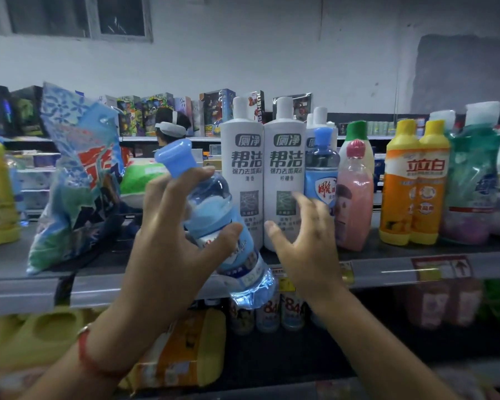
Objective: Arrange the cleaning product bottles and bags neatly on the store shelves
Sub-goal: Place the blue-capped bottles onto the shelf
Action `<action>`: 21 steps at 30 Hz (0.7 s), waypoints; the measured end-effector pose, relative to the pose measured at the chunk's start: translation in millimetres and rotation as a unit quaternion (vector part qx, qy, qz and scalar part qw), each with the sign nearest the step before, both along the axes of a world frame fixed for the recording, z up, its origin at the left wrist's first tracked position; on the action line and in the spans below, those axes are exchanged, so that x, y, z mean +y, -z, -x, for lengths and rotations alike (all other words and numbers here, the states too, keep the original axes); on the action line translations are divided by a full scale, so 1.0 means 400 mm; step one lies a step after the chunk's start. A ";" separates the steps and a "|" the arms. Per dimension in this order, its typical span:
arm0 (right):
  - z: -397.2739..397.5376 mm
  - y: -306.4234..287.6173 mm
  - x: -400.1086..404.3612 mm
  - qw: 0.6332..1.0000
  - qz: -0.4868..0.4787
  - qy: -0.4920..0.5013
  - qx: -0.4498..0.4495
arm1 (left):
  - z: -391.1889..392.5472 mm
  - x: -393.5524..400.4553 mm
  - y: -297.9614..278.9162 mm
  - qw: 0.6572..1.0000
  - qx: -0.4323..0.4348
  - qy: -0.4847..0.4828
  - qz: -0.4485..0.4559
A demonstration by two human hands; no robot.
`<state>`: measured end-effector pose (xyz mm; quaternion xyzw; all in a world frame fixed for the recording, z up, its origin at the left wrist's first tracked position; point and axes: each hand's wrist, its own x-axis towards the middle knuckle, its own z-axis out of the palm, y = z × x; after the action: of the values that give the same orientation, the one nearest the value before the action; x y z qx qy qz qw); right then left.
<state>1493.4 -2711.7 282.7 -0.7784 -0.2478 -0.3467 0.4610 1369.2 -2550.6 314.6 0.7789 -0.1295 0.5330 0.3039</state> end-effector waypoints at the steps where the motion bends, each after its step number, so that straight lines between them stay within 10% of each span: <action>1: 0.037 0.013 -0.012 0.999 0.000 -0.042 0.006 | -0.003 -0.001 0.005 1.000 0.005 0.010 0.017; 6: 0.186 0.079 -0.069 0.919 0.039 -0.325 0.220 | -0.014 -0.030 0.052 0.990 0.055 0.071 0.110; 16: 0.279 0.329 -0.179 0.887 0.004 -0.279 0.367 | 0.058 -0.168 0.322 0.925 0.165 0.157 0.304; 21: 0.345 0.456 -0.206 0.852 0.004 -0.274 0.446 | 0.109 -0.184 0.481 0.801 0.316 0.207 0.464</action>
<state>1355.4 -2794.3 100.4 -0.7520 -0.2200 0.1791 0.5949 1325.4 -2624.0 122.2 0.6247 0.0787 0.1779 0.7563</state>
